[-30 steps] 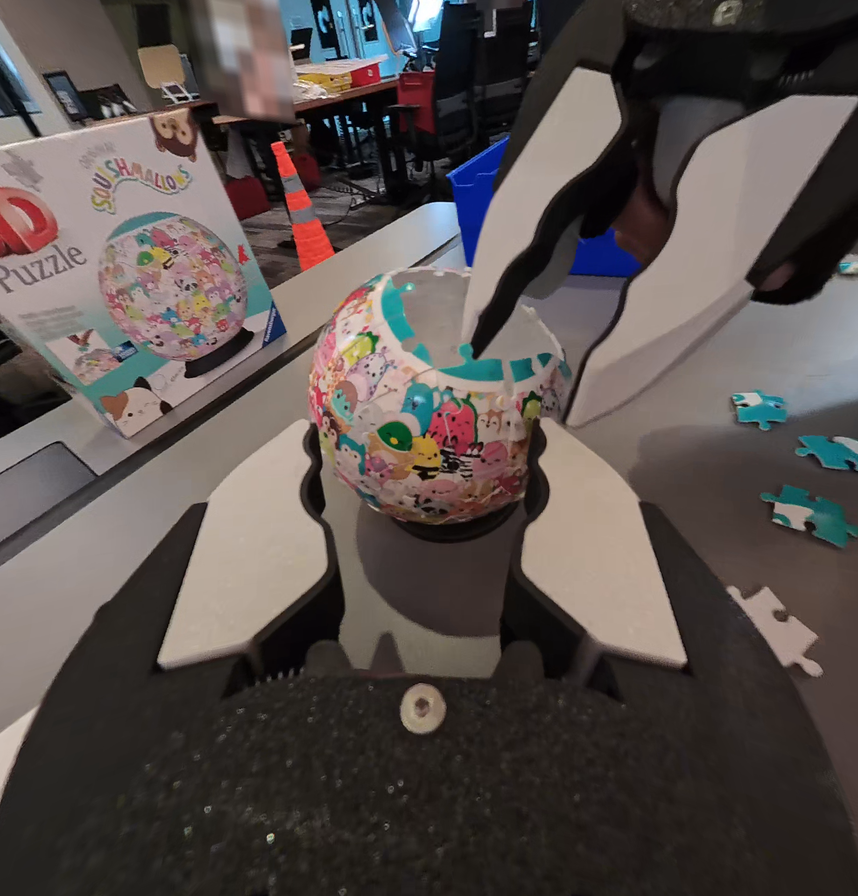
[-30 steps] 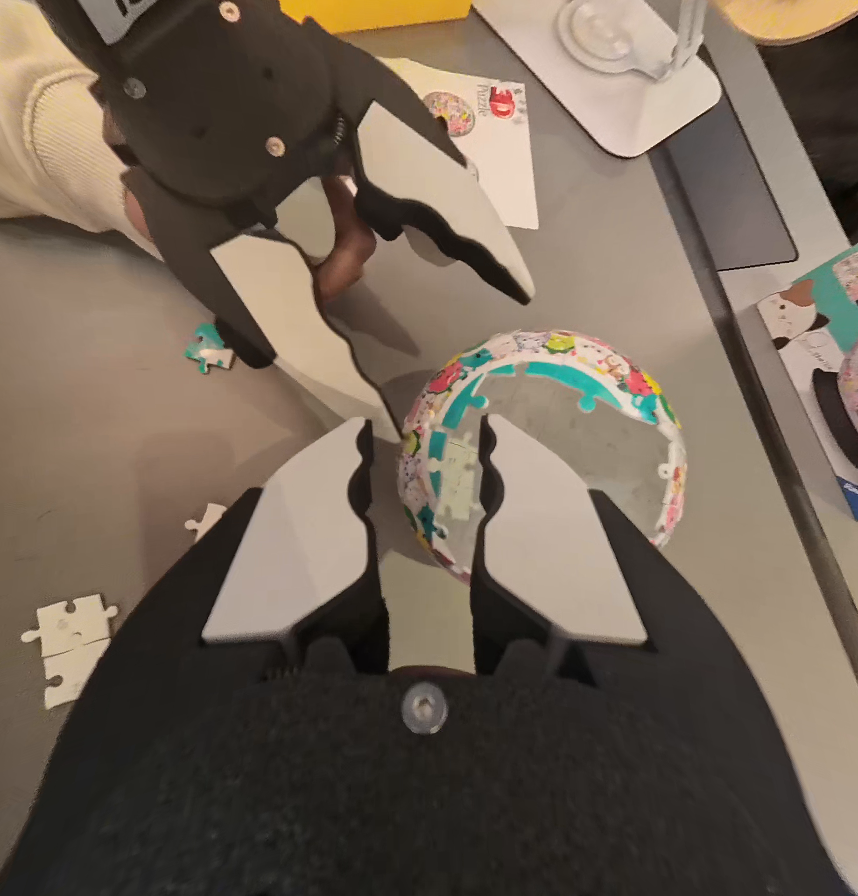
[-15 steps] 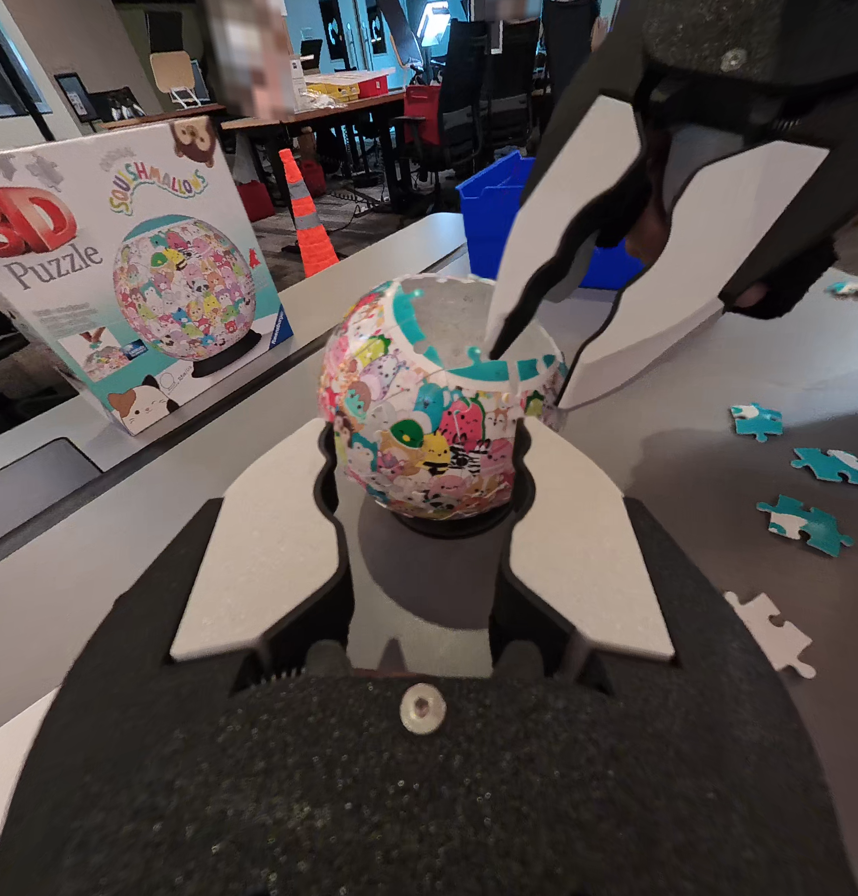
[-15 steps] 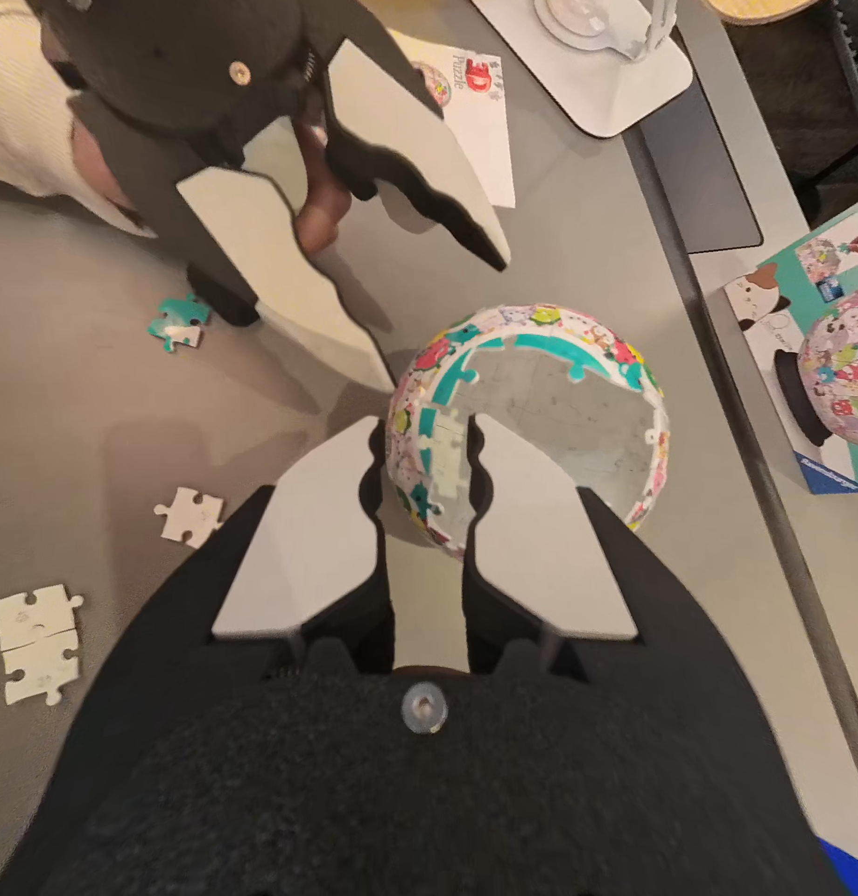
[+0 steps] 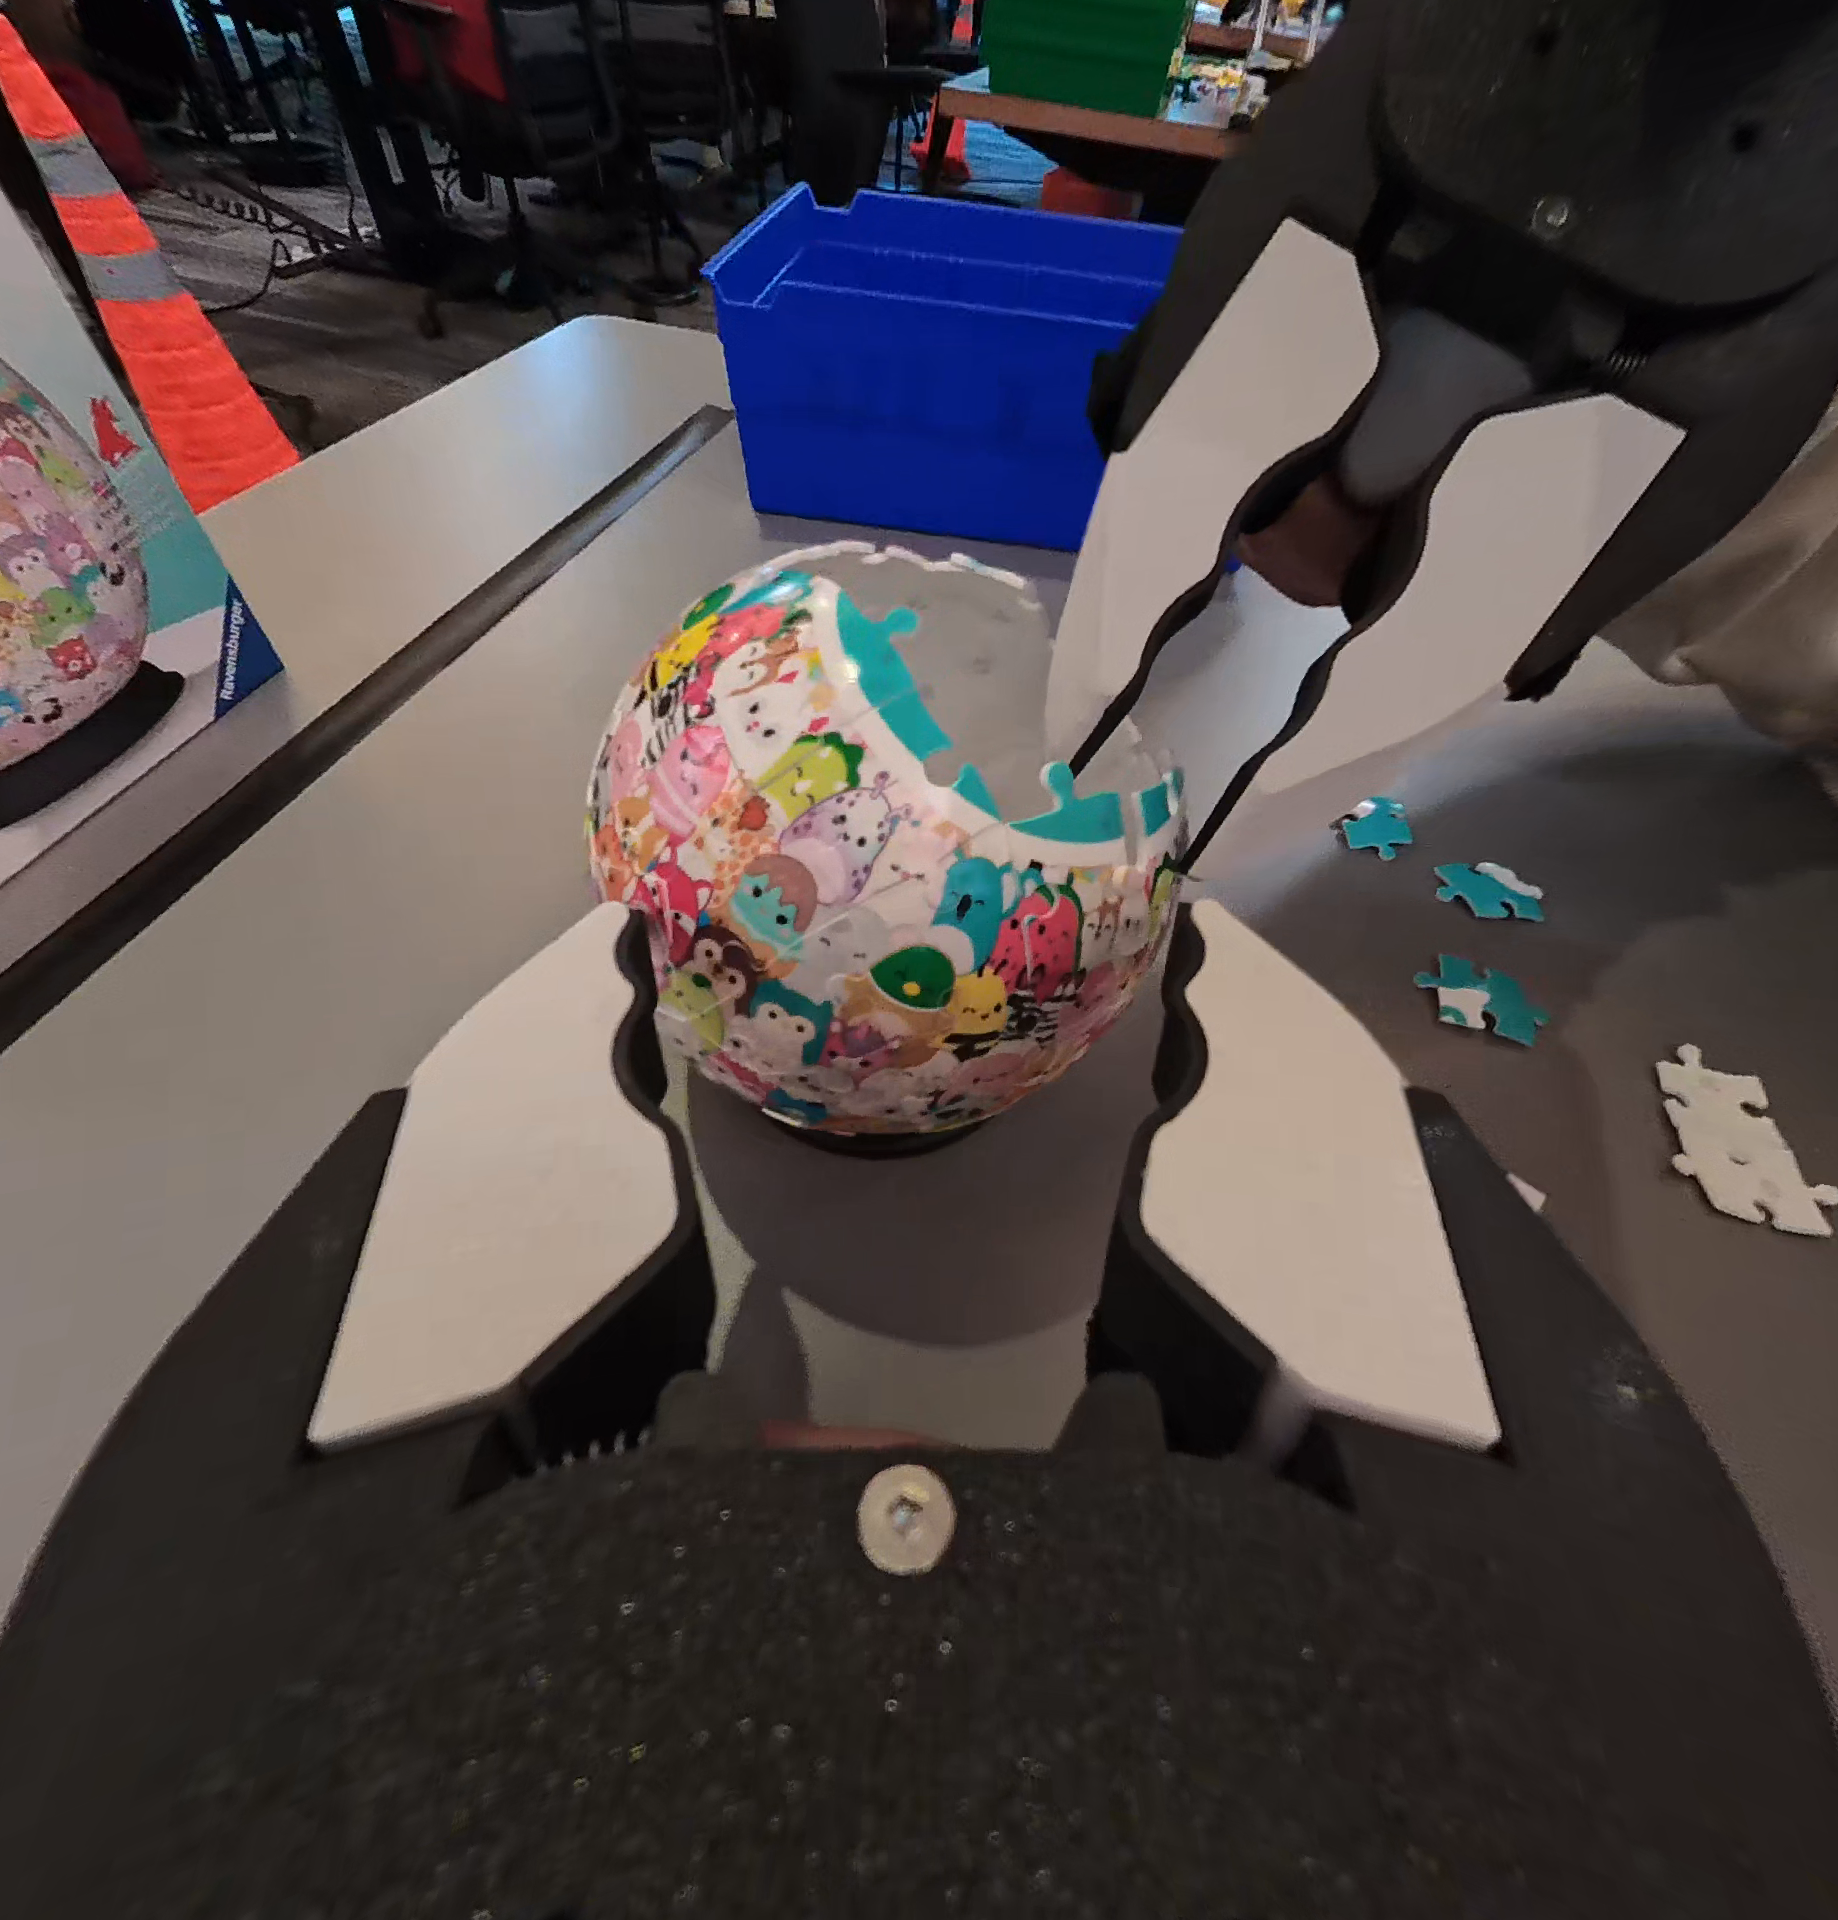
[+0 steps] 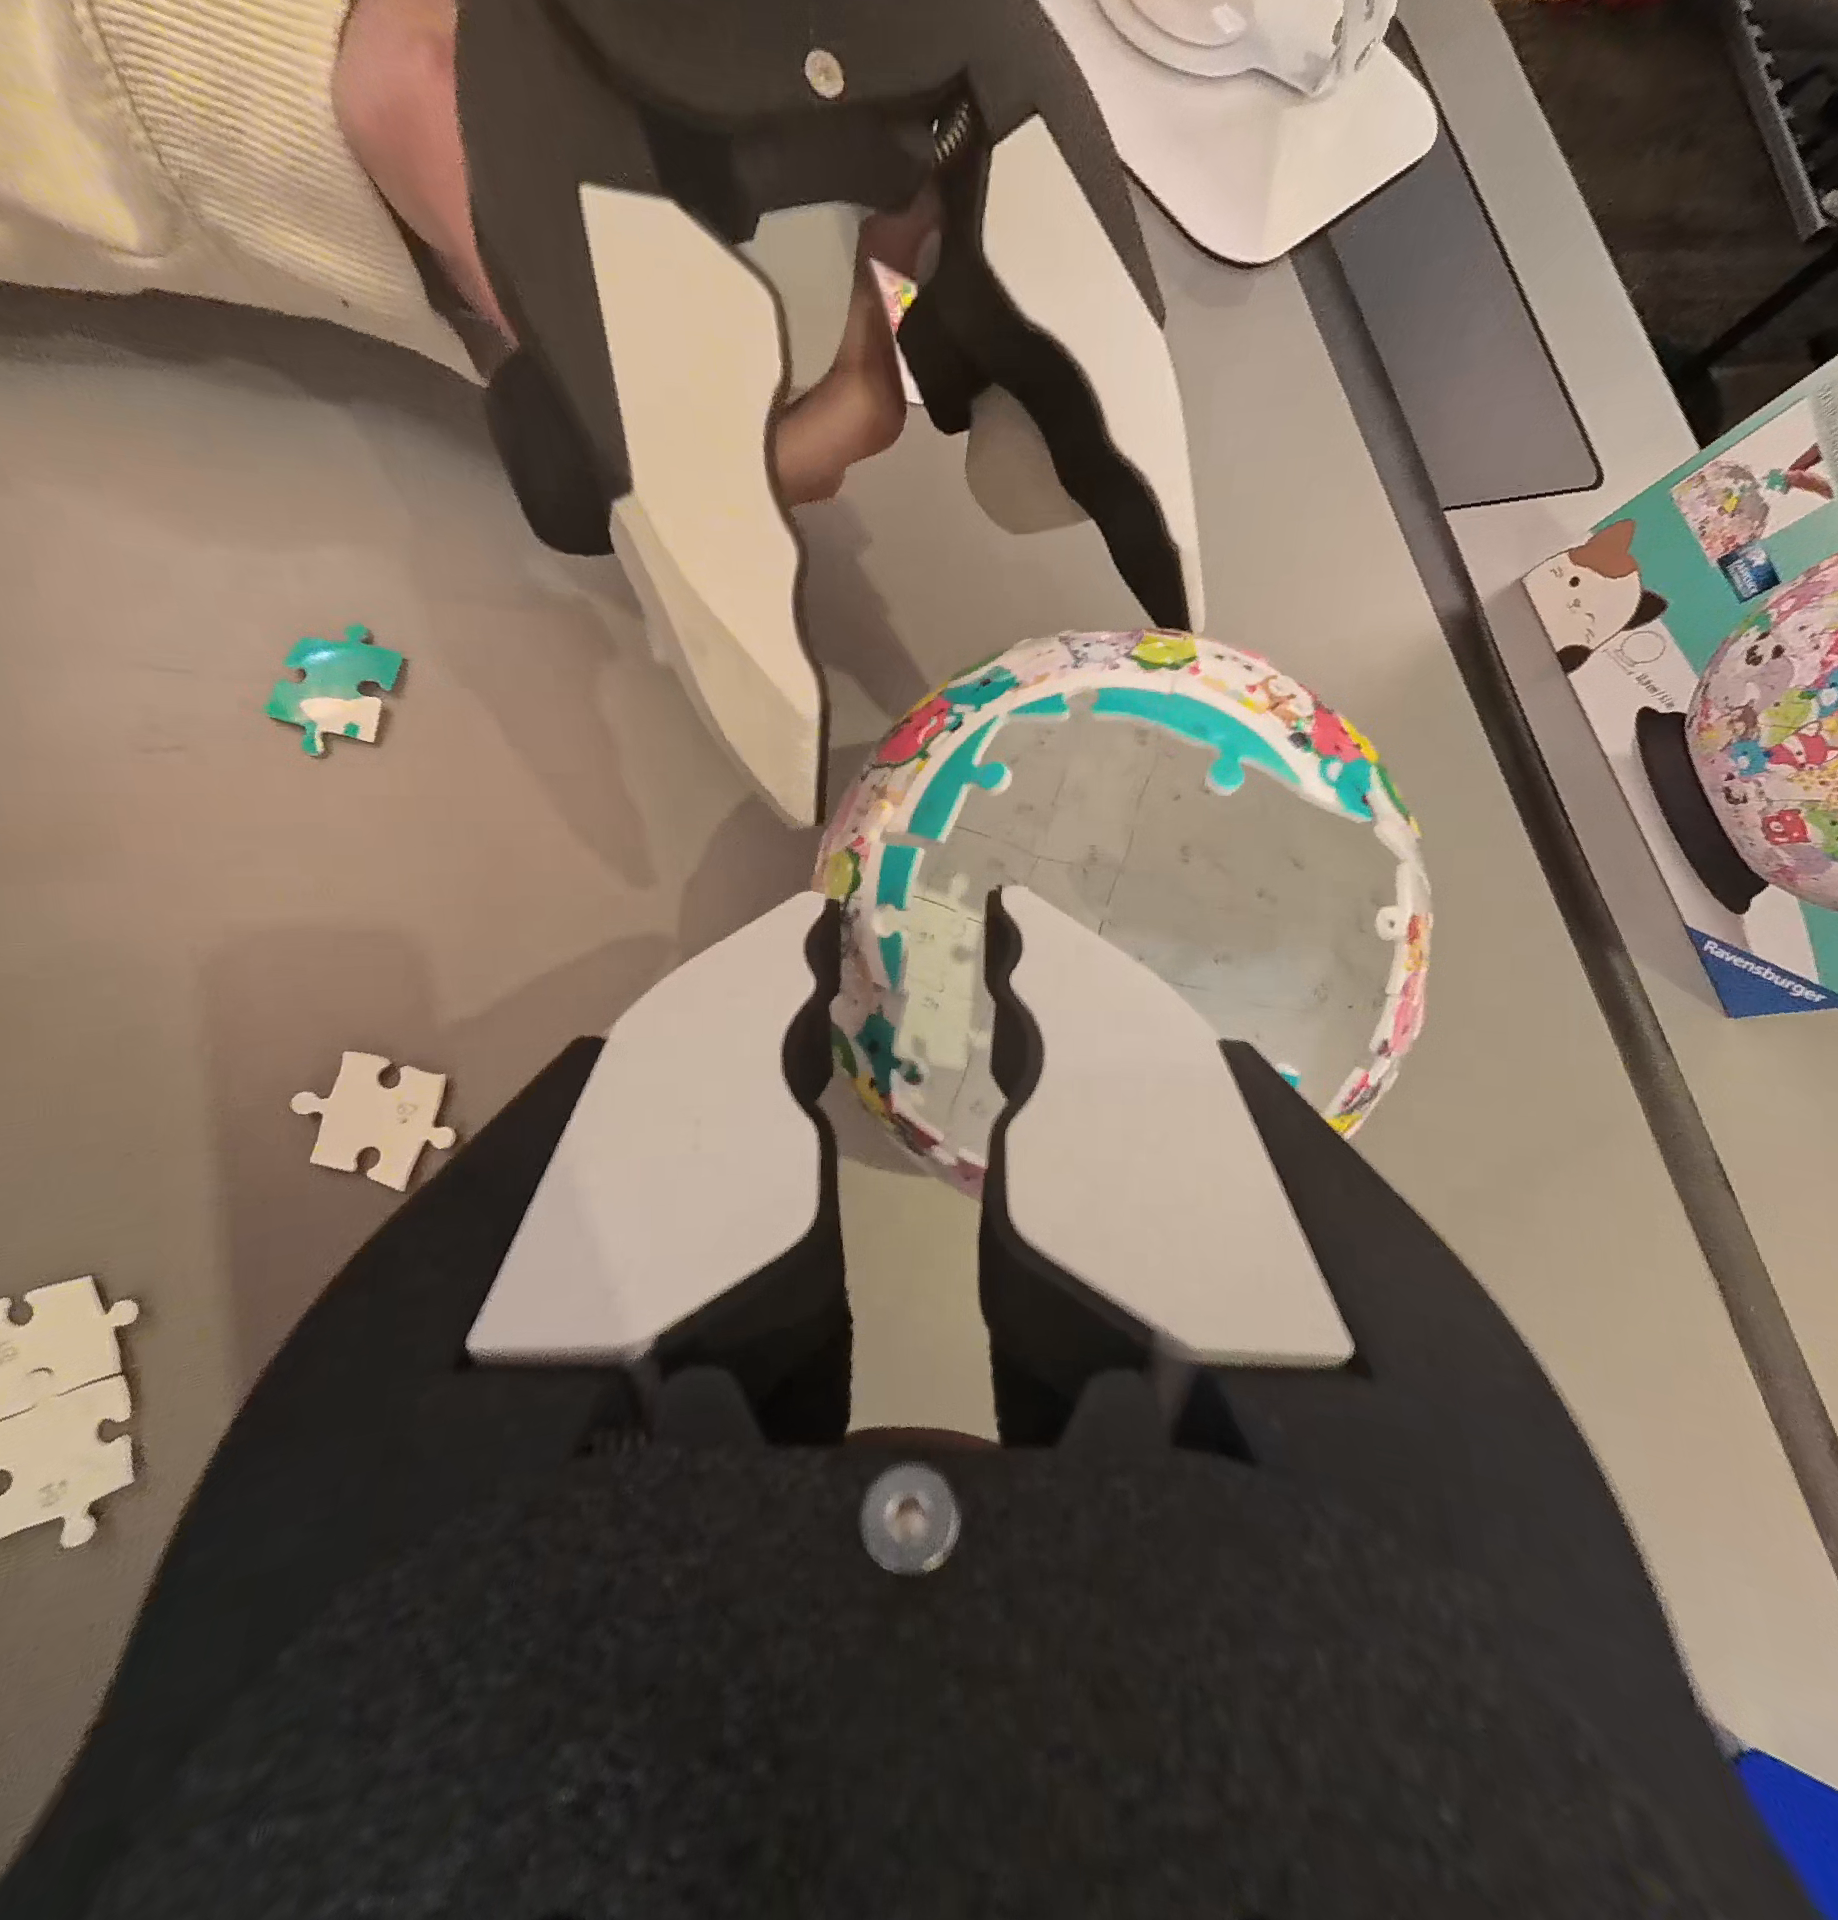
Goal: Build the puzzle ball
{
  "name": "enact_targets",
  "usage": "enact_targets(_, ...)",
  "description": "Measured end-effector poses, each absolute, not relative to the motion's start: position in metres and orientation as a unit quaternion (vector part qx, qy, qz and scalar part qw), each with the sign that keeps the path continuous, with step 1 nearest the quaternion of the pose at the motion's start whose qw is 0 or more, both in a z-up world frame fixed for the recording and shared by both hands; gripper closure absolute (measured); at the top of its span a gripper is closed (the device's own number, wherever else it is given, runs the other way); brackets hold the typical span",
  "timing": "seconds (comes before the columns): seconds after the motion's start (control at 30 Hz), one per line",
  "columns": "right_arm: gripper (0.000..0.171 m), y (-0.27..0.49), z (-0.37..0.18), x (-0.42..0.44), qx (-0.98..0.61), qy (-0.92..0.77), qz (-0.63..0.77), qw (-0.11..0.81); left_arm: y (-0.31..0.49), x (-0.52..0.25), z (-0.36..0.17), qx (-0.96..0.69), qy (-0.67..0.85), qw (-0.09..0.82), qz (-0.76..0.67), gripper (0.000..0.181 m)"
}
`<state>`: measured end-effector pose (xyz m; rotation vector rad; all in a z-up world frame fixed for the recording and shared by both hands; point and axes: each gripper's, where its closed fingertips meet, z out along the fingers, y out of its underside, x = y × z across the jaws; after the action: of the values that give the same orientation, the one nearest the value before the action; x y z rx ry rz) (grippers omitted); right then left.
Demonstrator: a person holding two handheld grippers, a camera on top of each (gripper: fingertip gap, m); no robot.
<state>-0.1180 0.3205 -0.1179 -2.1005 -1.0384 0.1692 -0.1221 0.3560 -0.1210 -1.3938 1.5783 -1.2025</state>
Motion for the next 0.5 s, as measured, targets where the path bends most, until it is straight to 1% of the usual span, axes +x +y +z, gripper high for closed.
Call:
enact_targets(0.3, 0.145, 0.325, -0.117, -0.122, -0.823, -0.411, 0.070, 0.387, 0.356, -0.121, -0.123, -0.542, 0.608, 0.365, -0.452, 0.088)
enact_targets(0.37, 0.146, 0.325, -0.117, -0.122, -0.824, -0.409, 0.074, 0.386, 0.359, -0.121, -0.123, -0.543, 0.606, 0.370, -0.449, 0.093)
enact_targets(0.5, 0.151, 0.319, -0.114, -0.119, -0.826, -0.400, 0.092, 0.387, 0.365, -0.123, -0.120, -0.544, 0.594, 0.364, -0.468, 0.098)
